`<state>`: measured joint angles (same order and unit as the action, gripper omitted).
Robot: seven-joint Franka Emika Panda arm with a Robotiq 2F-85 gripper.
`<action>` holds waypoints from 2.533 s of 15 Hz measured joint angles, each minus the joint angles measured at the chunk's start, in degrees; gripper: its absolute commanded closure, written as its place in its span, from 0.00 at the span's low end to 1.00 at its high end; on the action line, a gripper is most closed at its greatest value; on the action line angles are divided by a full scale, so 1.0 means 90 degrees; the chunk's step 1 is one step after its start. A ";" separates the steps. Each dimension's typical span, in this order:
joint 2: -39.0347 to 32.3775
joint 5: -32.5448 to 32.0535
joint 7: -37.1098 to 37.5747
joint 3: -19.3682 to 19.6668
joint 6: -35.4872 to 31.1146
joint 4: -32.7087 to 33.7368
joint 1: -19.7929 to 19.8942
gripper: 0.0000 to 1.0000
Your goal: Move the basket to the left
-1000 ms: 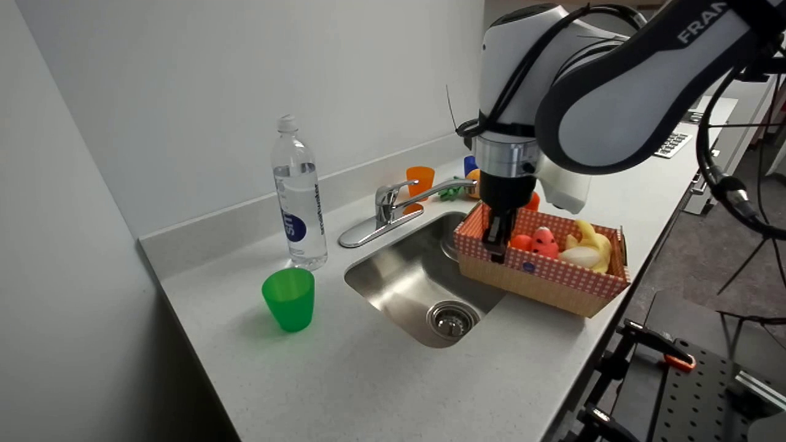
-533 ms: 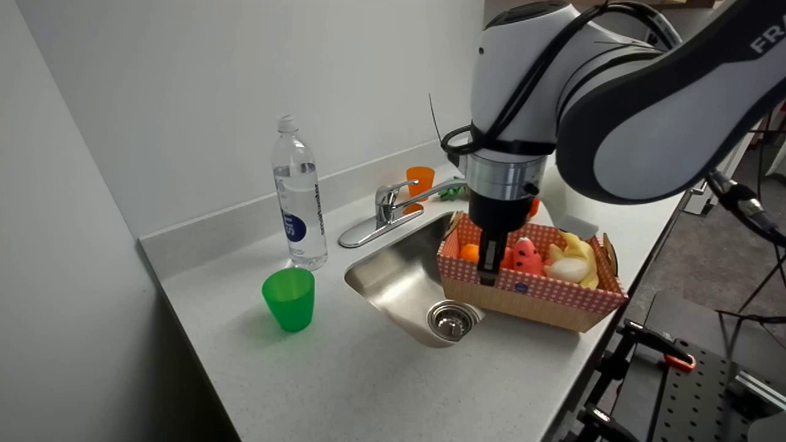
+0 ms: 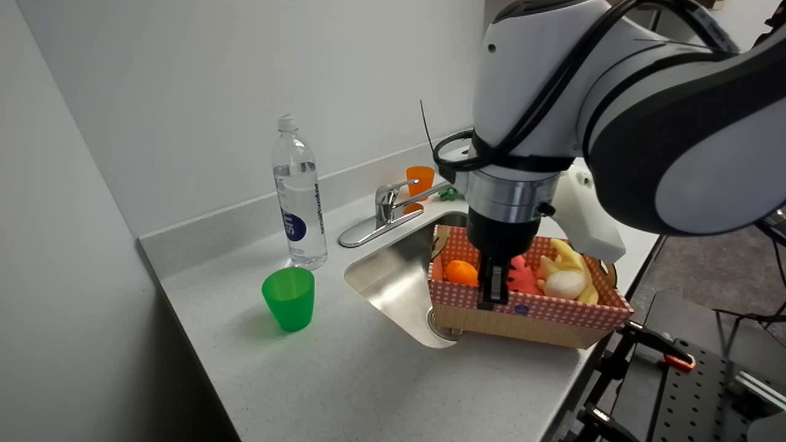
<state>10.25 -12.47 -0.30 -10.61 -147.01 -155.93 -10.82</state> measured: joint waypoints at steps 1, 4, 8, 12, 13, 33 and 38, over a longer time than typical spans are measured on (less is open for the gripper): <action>0.0060 0.0102 -0.0093 -0.0028 -0.0014 -0.0040 -0.0081 0.98; 0.0266 0.0482 -0.0437 -0.0086 -0.0026 -0.0141 -0.0354 0.98; 0.0466 0.0890 -0.0834 -0.0101 -0.0027 -0.0126 -0.0689 0.98; 0.0612 0.1075 -0.1178 -0.0101 -0.0027 -0.0124 -0.0898 0.98; 0.0627 0.1088 -0.1250 -0.0101 -0.0027 -0.0131 -0.0940 0.98; 0.0422 0.1051 -0.1984 -0.0111 -0.0023 -0.0133 -0.1158 0.20; 0.0519 0.1112 -0.2201 -0.0079 -0.0023 -0.0125 -0.1158 0.00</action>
<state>14.92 -2.46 -20.11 -11.32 -147.21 -157.06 -21.24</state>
